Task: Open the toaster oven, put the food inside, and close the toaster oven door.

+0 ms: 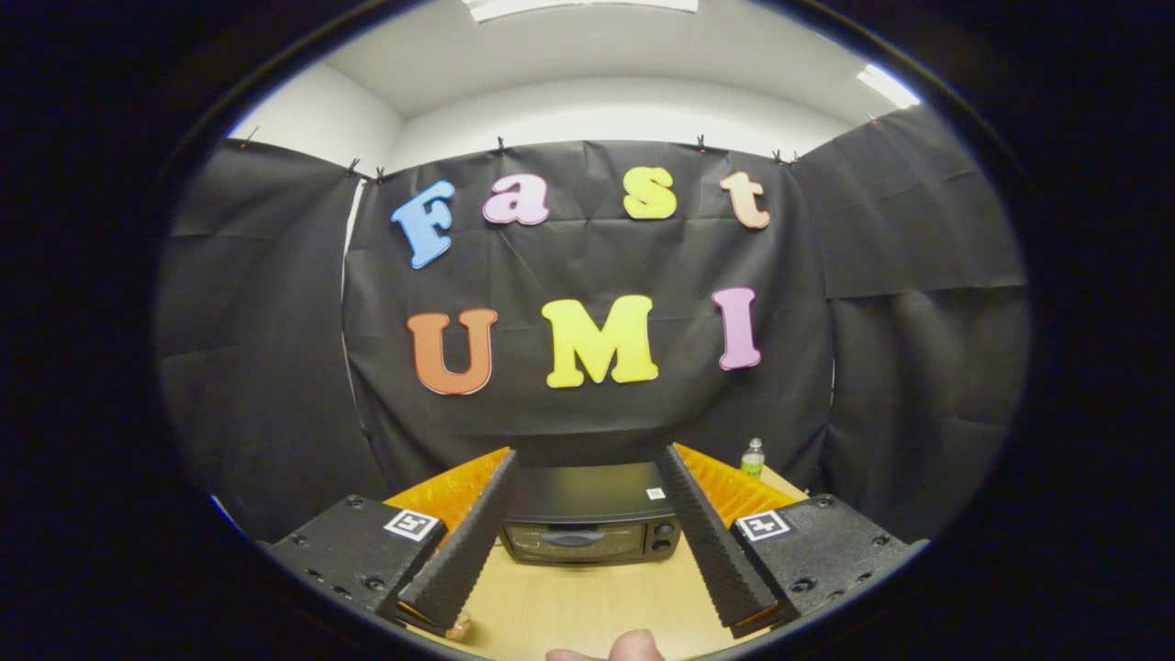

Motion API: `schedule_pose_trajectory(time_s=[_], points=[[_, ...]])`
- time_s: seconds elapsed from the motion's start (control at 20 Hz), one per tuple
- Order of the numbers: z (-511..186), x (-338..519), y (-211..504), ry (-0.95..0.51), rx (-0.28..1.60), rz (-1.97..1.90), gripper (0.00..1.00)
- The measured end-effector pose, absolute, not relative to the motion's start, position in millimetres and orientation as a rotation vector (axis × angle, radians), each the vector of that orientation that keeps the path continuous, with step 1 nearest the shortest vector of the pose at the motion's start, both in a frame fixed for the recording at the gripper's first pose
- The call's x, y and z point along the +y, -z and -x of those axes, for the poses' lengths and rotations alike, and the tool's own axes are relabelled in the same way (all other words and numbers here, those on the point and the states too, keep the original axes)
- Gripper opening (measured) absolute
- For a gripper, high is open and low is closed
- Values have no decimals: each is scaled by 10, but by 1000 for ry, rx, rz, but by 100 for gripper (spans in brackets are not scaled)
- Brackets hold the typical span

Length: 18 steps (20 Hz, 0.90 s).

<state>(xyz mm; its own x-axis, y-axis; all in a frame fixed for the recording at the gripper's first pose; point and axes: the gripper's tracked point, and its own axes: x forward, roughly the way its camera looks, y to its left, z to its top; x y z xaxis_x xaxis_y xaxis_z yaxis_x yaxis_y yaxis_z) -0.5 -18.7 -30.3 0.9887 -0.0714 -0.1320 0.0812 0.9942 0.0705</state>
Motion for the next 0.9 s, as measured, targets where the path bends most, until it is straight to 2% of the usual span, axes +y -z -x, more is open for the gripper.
schedule_pose_trajectory(time_s=[0.4, 0.9], points=[[-343, -243, 810, 68, 218, -70, 100], [-1453, -66, 1945, -28, 338, -53, 100]])
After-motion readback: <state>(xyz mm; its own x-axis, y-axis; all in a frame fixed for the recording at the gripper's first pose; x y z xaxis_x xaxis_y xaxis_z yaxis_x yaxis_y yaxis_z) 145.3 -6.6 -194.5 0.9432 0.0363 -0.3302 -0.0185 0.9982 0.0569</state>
